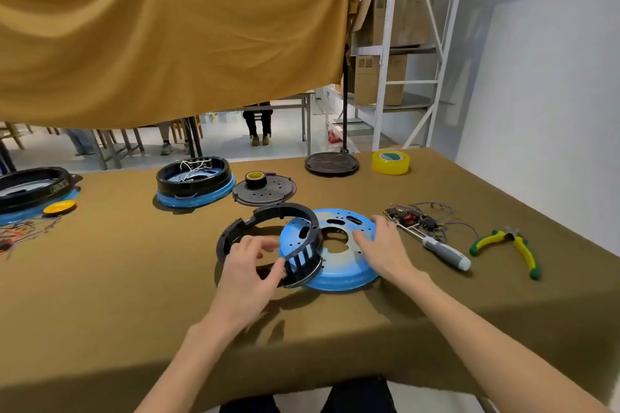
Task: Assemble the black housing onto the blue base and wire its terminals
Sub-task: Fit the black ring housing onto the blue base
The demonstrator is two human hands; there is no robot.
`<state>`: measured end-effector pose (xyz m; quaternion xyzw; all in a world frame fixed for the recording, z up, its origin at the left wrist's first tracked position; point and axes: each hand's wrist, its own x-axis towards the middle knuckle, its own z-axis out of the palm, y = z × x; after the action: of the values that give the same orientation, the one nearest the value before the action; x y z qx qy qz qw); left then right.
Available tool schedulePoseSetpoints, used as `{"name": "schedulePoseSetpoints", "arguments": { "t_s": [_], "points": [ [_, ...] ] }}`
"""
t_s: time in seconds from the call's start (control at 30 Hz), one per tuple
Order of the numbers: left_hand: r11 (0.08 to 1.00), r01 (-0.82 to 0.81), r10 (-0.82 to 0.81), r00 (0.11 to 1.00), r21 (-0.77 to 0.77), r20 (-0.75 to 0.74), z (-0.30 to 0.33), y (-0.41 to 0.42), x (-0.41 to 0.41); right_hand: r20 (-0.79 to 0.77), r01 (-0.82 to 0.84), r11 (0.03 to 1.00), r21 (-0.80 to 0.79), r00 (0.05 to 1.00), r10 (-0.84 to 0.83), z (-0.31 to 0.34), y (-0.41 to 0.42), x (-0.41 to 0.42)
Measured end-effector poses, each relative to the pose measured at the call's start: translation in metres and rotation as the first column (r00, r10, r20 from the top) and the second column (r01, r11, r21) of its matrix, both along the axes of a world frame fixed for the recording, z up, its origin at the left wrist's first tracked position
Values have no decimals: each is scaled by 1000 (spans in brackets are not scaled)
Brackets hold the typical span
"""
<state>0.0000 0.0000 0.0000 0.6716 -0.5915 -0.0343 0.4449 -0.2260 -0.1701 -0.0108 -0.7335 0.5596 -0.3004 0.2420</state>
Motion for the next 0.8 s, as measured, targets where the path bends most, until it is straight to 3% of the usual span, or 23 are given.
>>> {"name": "schedulePoseSetpoints", "arguments": {
  "t_s": [0.13,0.2,0.5,0.8],
  "points": [
    [973,98,-147,961,209,234,0,-28,8,34,43,998,46,998,-44,-12,-11,12],
    [971,128,-184,939,201,292,-8,-40,11,113,74,994,78,990,-83,-20,-14,11],
    [978,192,-210,915,86,344,-13,-72,9,158,139,990,12,977,-140,-32,-22,6],
    [950,270,-310,867,155,390,-3,-100,-11,188,68,997,41,979,-75,-22,-33,2]
  ]
}}
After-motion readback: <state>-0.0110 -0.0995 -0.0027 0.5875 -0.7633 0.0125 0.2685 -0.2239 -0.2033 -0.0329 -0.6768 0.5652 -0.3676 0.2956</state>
